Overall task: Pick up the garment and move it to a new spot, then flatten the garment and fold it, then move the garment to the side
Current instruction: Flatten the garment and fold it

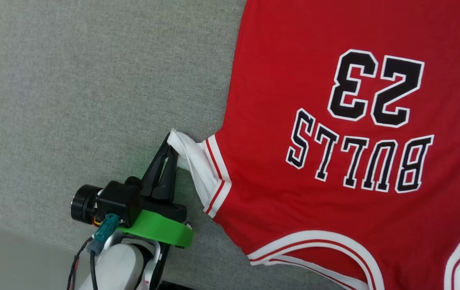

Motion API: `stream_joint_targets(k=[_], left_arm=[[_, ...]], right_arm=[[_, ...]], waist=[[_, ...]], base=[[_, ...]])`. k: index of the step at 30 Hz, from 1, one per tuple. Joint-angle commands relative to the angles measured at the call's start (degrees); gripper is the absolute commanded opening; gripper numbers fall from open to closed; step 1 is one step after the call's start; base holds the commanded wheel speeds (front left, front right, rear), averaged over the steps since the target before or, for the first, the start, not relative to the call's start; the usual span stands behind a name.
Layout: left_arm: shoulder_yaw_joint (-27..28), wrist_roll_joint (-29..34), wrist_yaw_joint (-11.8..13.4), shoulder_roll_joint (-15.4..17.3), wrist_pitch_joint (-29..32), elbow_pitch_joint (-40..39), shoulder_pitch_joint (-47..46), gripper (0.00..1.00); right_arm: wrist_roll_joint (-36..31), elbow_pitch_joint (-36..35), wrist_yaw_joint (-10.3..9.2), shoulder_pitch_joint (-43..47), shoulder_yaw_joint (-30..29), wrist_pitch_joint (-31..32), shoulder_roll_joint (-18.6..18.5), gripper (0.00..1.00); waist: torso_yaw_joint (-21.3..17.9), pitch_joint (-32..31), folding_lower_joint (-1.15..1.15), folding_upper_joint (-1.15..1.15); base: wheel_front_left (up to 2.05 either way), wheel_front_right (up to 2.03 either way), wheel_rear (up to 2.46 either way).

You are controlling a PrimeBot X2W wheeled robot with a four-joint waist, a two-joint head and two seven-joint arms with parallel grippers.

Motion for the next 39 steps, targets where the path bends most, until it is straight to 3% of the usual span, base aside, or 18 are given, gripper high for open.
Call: stream_joint_targets(k=[1, 10, 11, 12, 25, 33, 39], left_arm=[[0.2, 0.7, -0.6, -1.0, -0.3, -0.2, -1.4, 0.0], [2.0, 3.0, -3.4, -4.5, -0.3, 1.7, -1.8, 0.0], [2.3, 3.2, -3.7, -4.8, -0.3, 2.0, -1.7, 0.0], [2.5, 3.4, -4.0, -5.0, -0.3, 2.2, -1.7, 0.0], [7.6, 5.0, -6.8, -6.3, -0.3, 4.8, 1.4, 0.0], [10.0, 5.9, -7.4, -5.6, -0.3, 7.2, 5.0, 0.0], [11.6, 5.9, -7.3, -4.9, -0.3, 8.5, 8.0, 0.0]], right_arm=[[-1.2, 1.1, -0.04, -1.1, 0.3, -0.2, 0.0, 1.0], [-1.2, 6.7, -0.04, 4.5, 2.5, 0.3, -1.1, 1.0], [-0.9, 6.9, -0.04, 5.2, 2.4, 0.3, -1.6, 0.69], [-0.8, 6.8, -0.04, 5.6, 2.4, -0.1, -2.1, 0.0], [1.6, 3.9, -0.04, 4.5, 4.0, -8.4, -3.5, 0.0], [7.3, -0.6, -0.04, 10.9, 8.1, -17.6, -9.7, 0.0], [10.4, -6.6, -0.04, 22.1, 9.4, -23.4, -15.1, 0.0]], waist=[[4.4, 5.2, -0.01, 0.0], [5.3, 6.6, -0.01, 0.0], [5.2, 6.4, -0.01, 0.0], [5.1, 6.3, -0.01, 0.0], [1.2, -1.6, -0.01, 0.0], [-1.9, -9.9, -0.01, 0.0], [-4.9, -14.6, -0.01, 0.0]], base=[[0.0, 0.0, 0.0], [0.0, 0.0, 0.0], [0.0, 0.0, 0.0], [0.0, 0.0, 0.0], [0.0, 0.0, 0.0], [0.0, 0.0, 0.0], [0.0, 0.0, 0.0]])
